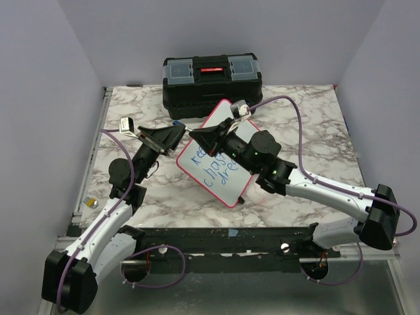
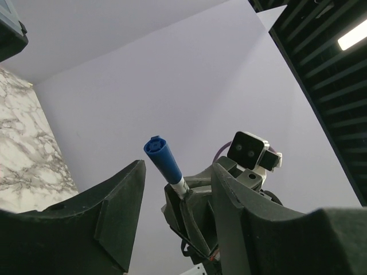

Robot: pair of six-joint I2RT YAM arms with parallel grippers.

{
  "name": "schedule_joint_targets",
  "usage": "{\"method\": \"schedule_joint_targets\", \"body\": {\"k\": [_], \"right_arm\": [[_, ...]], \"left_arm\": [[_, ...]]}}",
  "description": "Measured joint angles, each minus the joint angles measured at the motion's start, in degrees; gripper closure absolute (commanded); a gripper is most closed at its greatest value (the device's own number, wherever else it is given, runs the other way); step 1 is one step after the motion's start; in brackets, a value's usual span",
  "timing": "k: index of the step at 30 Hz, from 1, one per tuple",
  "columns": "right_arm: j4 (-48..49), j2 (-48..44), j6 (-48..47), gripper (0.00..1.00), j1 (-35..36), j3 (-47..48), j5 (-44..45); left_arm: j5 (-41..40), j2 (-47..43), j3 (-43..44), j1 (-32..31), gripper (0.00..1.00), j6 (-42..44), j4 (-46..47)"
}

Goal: Write a sentence on the whiteboard
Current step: Pass from the right arm to the left

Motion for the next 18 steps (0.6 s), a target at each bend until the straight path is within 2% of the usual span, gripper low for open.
{"method": "schedule_joint_targets", "body": {"k": [14,16,18], "right_arm": [[1.25,0.63,0.5,0.98,-0.04,0.0,-1.33],[1.53,0.63,0.72,0.88,-0.04,0.02,-1.38],[1.46,0.63,0.81,0.69,-0.04,0.15,-1.38]], "left_arm": [[0.37,2.91,0.55,-0.63,0.99,-2.45,3.37],[0.39,2.97,0.59,-0.72,1.0,-3.26,3.98],[0.37,2.99,0.59,-0.81,1.0,-3.82,4.33]]}}
